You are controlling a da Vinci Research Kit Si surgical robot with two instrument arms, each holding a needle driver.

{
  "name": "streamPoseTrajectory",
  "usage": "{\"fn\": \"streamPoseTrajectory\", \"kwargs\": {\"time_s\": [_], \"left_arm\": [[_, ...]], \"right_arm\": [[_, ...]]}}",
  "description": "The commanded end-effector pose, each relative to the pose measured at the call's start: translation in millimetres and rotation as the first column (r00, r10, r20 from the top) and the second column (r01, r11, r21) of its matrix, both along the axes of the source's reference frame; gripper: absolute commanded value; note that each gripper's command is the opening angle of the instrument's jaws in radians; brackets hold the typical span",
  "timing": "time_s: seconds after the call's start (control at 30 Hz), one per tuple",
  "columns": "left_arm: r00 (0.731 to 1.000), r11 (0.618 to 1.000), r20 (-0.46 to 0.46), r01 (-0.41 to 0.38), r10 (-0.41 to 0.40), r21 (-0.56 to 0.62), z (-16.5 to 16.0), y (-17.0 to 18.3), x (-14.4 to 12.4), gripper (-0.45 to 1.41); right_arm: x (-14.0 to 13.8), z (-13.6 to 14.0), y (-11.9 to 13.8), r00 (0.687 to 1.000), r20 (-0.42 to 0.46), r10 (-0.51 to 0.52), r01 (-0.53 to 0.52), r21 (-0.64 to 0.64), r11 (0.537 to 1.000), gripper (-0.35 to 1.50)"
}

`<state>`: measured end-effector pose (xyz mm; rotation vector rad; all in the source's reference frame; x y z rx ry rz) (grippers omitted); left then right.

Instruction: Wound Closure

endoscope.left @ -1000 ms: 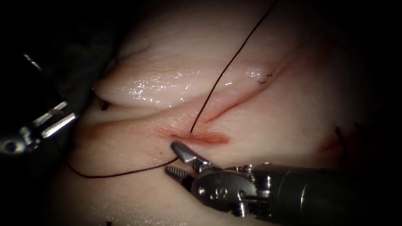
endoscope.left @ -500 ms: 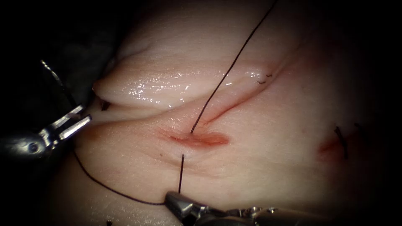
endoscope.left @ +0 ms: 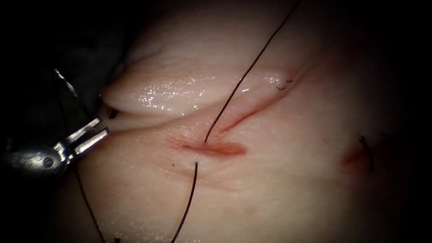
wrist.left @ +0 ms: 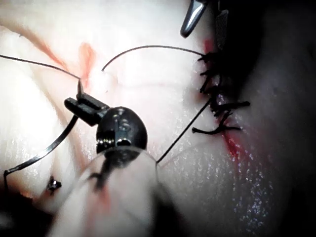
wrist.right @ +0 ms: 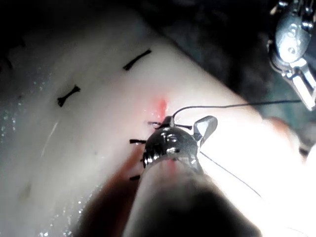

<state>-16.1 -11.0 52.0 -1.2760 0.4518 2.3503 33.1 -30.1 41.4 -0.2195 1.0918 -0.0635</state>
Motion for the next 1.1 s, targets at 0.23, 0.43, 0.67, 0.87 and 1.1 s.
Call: {"fn": "streamPoseTrajectory", "kwargs": {"time_s": [0.23,0.43,0.67,0.87,1.1], "left_arm": [[0.997,0.999,-0.064,-0.034,0.032,-0.024,1.9,-0.2,-0.2,-0.45],[0.993,0.998,-0.113,-0.045,0.041,-0.033,3.0,-0.3,0.1,-0.45],[0.992,0.999,-0.122,-0.040,0.036,-0.032,3.0,-0.4,-0.1,-0.45],[0.992,0.999,-0.124,-0.038,0.033,-0.032,2.9,-0.5,-0.1,-0.45],[0.992,0.999,-0.125,-0.037,0.033,-0.032,2.9,-0.6,-0.1,-0.45]], "right_arm": [[-2.6,1.7,3.4,0.999,-0.011,0.039,-0.039,0.004,0.999,1.44],[-3.3,4.7,5.3,0.999,0.036,-0.003,0.006,-0.075,0.997,1.45],[-2.3,10.6,7.7,0.997,0.080,0.011,-0.003,-0.104,0.995,1.44],[-1.8,13.0,8.3,0.996,0.092,0.012,-0.001,-0.115,0.993,1.22],[-3.9,11.8,7.4,0.993,0.110,-0.035,0.046,-0.095,0.994,-0.35]]}}
